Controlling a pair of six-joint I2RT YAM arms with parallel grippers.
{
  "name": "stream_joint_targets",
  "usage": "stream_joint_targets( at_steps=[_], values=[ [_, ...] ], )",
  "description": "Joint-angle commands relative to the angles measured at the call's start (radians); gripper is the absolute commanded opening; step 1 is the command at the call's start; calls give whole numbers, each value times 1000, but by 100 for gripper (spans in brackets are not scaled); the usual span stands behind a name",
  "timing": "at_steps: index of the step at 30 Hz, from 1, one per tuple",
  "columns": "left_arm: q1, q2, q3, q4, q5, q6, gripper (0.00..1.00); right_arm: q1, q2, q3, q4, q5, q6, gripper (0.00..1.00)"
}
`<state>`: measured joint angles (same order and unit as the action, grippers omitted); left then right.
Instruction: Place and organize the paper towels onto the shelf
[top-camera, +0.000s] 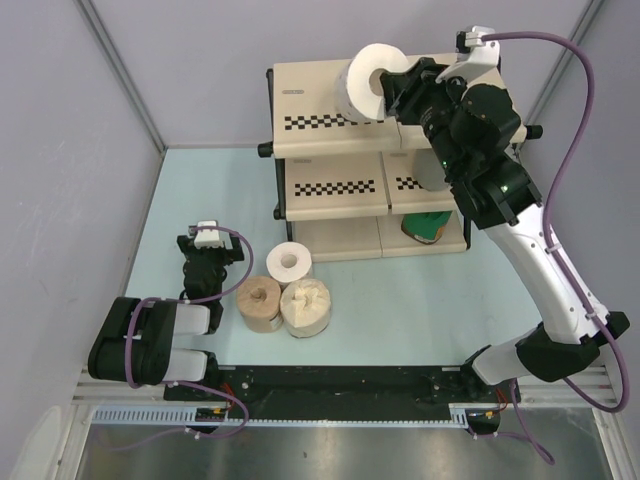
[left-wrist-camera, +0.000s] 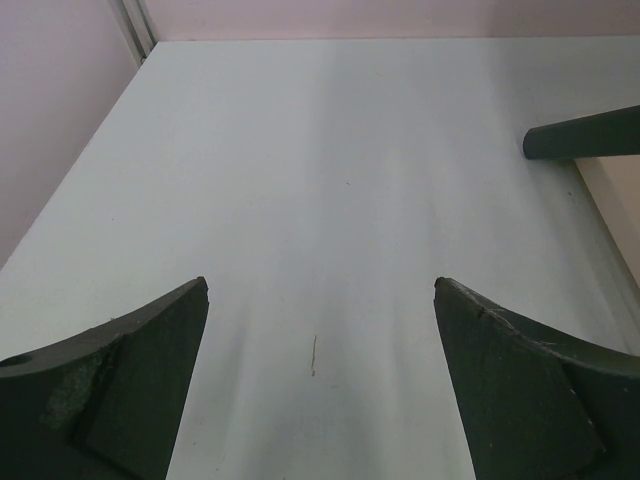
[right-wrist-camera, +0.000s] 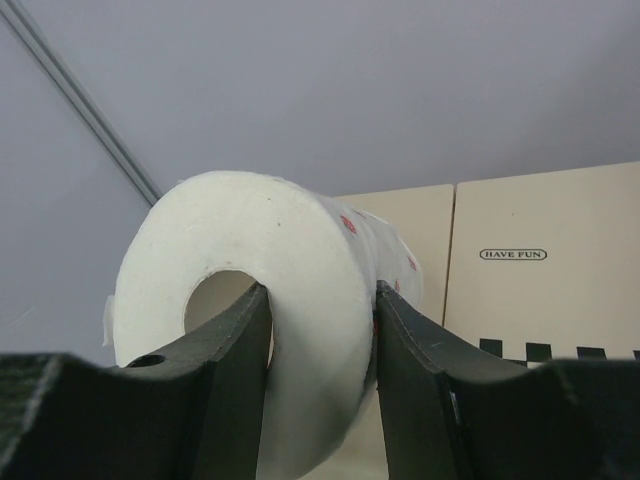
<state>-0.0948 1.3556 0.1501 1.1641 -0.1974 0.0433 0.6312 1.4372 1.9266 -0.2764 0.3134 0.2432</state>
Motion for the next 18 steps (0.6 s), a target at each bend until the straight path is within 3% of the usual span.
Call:
stream_joint_targets(
  at_steps=[1,8,18],
  values=[
    [4,-15,12,37,21,-6,100,-7,-17,66,52,-20,13,43],
    [4,-15,12,37,21,-6,100,-24,3,69,37,-43,24,54],
    [4,-15,12,37,21,-6,100,-51,38,72,39,-89,54,58]
  ],
)
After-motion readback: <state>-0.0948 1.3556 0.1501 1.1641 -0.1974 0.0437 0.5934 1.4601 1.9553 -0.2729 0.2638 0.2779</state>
